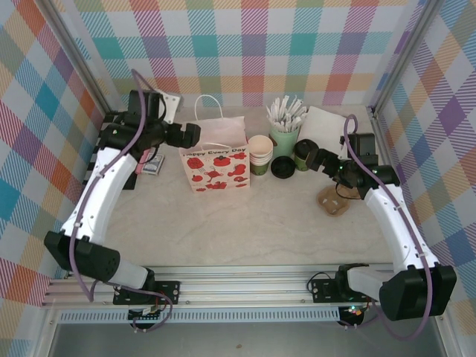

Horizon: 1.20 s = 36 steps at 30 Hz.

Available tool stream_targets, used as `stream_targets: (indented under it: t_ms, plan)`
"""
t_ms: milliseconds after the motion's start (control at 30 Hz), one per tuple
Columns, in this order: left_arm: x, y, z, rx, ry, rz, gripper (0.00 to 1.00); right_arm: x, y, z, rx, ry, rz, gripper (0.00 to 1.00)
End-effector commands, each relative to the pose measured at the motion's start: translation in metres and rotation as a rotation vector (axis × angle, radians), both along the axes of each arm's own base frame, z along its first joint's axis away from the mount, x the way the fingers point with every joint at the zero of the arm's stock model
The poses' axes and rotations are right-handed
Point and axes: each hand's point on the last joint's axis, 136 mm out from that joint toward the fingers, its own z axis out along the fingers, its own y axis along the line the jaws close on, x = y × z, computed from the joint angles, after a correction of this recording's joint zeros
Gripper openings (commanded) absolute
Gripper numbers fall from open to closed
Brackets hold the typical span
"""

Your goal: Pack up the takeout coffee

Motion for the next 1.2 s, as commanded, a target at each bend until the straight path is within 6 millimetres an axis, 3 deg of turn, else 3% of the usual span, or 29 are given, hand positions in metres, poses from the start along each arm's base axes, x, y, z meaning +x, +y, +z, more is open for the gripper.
stream_targets:
  t_ms: [0,200,333,567,867,967,1067,1167]
  plan:
    - [0.020,-0.009,0.004,0.084,-0.068,-0.183,1.00,-0.003,-0.002,0.021,0.002,-0.063,-0.003,1.00]
    - [0.042,-0.015,-0.015,0.083,-0.010,-0.334,1.00,-0.011,0.006,0.026,0.001,-0.076,0.072,1.00]
    - [0.057,-0.014,-0.008,-0.002,-0.025,-0.390,0.99,-0.015,0.008,0.022,0.004,-0.054,0.091,1.00]
    - [0.054,-0.039,-0.014,-0.132,-0.021,-0.586,0.96,-0.020,0.005,0.018,-0.011,-0.031,0.081,1.00]
    - [0.076,-0.036,-0.039,-0.080,0.003,-0.582,0.93,-0.024,0.002,0.016,-0.026,-0.017,0.078,1.00]
    - [0.077,-0.032,-0.055,-0.040,0.053,-0.590,0.89,-0.029,-0.003,0.009,-0.048,0.021,0.054,1.00]
    - [0.072,-0.032,-0.056,-0.036,0.064,-0.604,0.81,-0.032,-0.009,0.003,-0.077,0.031,0.039,1.00]
    - [0.069,-0.034,-0.045,-0.055,0.034,-0.594,0.60,-0.030,-0.021,-0.012,-0.101,0.057,0.012,1.00]
